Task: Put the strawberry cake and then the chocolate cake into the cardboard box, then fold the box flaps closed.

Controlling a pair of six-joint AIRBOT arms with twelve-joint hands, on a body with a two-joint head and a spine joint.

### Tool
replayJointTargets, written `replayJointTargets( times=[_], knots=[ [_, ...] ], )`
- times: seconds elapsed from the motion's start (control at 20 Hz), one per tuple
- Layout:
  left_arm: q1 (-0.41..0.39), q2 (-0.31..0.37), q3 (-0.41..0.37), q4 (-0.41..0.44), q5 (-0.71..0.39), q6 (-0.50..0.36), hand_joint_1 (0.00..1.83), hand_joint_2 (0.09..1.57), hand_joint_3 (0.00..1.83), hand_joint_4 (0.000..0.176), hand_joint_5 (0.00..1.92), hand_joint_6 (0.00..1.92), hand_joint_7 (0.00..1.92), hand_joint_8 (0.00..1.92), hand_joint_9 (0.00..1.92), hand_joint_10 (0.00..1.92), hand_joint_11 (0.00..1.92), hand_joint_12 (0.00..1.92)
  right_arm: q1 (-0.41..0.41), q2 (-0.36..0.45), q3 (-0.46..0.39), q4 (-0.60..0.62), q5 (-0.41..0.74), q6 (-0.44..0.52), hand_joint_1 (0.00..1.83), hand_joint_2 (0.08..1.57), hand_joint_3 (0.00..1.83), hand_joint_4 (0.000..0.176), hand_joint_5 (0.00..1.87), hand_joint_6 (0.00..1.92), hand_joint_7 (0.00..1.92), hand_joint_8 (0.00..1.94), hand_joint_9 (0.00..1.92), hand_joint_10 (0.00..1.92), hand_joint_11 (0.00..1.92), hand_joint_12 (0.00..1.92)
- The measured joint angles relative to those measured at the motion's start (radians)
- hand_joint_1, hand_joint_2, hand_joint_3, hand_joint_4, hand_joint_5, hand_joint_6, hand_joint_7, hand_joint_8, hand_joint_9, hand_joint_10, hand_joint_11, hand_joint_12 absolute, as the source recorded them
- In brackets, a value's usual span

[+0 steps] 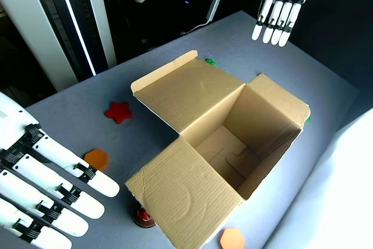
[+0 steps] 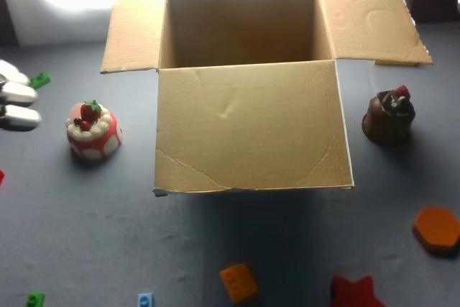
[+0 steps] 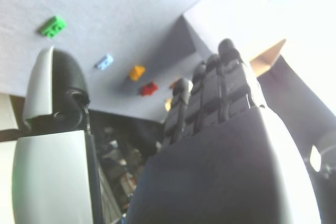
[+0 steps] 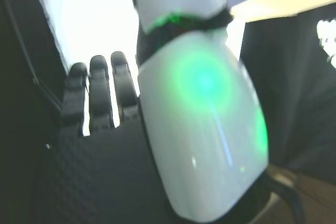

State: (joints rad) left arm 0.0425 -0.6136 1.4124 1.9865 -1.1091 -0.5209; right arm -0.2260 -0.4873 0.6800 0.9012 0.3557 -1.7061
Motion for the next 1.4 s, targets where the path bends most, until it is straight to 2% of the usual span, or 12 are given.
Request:
replayJointTargets(
  times=[0.15,0.2,0.25,0.35,0.45,0.55,0.65,0.75,0.9,1.05,1.15,1.4],
  knots=[
    [0.129,-0.071,0.043,-0.127,0.026,0.054,1.22,0.97,0.0,0.033,0.04,0.0,0.0,0.0,0.01,0.0,0.0,0.24,0.0,-0.004,0.0,0.011,0.008,0.0,1.17,0.98,0.0,0.011,0.0,0.0,0.01,0.0,0.04,0.0,0.0,0.02],
    [0.217,-0.114,0.084,-0.192,0.042,0.082,1.24,0.97,0.0,0.033,0.05,0.0,0.01,0.0,0.03,0.01,0.0,0.28,0.0,-0.007,0.0,0.012,0.008,0.0,1.18,0.98,0.0,0.01,0.0,0.0,0.02,0.0,0.04,0.0,0.01,0.02],
    [0.251,-0.13,0.098,-0.209,0.049,0.092,1.26,0.97,0.0,0.034,0.07,0.01,0.03,0.0,0.05,0.01,0.0,0.33,0.0,-0.007,0.0,0.012,0.008,0.0,1.17,0.99,0.0,0.008,0.0,0.0,0.02,0.01,0.04,0.0,0.02,0.03],
    [0.356,-0.169,0.138,-0.288,0.073,0.142,1.25,0.98,0.0,0.038,0.08,0.01,0.01,0.0,0.03,0.0,0.0,0.35,0.0,-0.009,0.0,0.012,0.014,0.0,1.16,1.0,0.0,0.014,0.0,0.0,0.04,0.01,0.04,0.0,0.0,0.26],
    [0.403,-0.192,0.144,-0.347,0.083,0.179,1.24,0.96,0.0,0.04,0.05,0.0,0.0,0.0,0.0,0.0,0.0,0.3,0.0,-0.012,0.0,0.012,0.016,0.0,1.19,0.99,0.0,0.017,0.0,0.0,0.02,0.0,0.04,0.0,0.0,0.26],
    [0.41,-0.214,0.14,-0.385,0.087,0.192,1.25,0.96,0.0,0.044,0.05,0.0,0.0,0.0,0.01,0.0,0.0,0.34,0.0,-0.016,0.0,0.011,0.015,0.0,1.21,0.97,0.0,0.017,0.0,0.0,0.01,0.0,0.04,0.0,0.0,0.12],
    [0.41,-0.227,0.135,-0.415,0.098,0.195,1.25,0.98,0.0,0.041,0.06,0.0,0.0,0.0,0.02,0.01,0.0,0.32,0.002,-0.016,0.0,0.011,0.018,-0.001,1.22,0.98,0.0,0.016,0.01,0.0,0.02,0.0,0.05,0.0,0.0,0.14],
    [0.423,-0.245,0.134,-0.442,0.116,0.216,1.23,0.96,0.0,0.039,0.06,0.0,0.0,0.0,0.03,0.01,0.0,0.37,0.002,-0.016,0.0,0.012,0.02,0.0,1.2,0.99,0.0,0.021,0.0,0.0,0.01,0.0,0.03,0.0,0.0,0.04],
    [0.425,-0.278,0.153,-0.477,0.14,0.22,1.22,0.97,0.0,0.046,0.06,0.0,0.02,0.0,0.06,0.01,0.0,0.47,0.006,-0.018,0.0,0.012,0.02,0.0,1.22,0.99,0.0,0.022,0.01,0.0,0.03,0.01,0.04,0.01,0.01,0.03],
    [0.444,-0.32,0.183,-0.48,0.16,0.222,1.2,0.99,0.01,0.045,0.04,0.0,0.02,0.0,0.03,0.0,0.0,0.38,0.005,-0.019,0.0,0.013,0.021,0.002,1.21,0.99,0.0,0.019,0.01,0.0,0.05,0.0,0.05,0.01,0.0,0.14],
    [0.449,-0.348,0.204,-0.475,0.159,0.221,1.17,1.0,0.01,0.049,0.04,0.0,0.03,0.0,0.04,0.0,0.0,0.37,0.005,-0.019,0.0,0.013,0.021,0.002,1.21,1.0,0.0,0.022,0.0,0.0,0.03,0.0,0.03,0.0,0.0,0.01],
    [0.446,-0.408,0.279,-0.49,0.165,0.222,1.19,0.99,0.0,0.041,0.05,0.0,0.02,0.0,0.0,0.0,0.0,0.26,0.012,-0.019,0.0,0.012,0.023,0.002,1.22,1.0,0.0,0.023,0.02,0.0,0.04,0.01,0.03,0.01,0.01,0.01]
  ],
)
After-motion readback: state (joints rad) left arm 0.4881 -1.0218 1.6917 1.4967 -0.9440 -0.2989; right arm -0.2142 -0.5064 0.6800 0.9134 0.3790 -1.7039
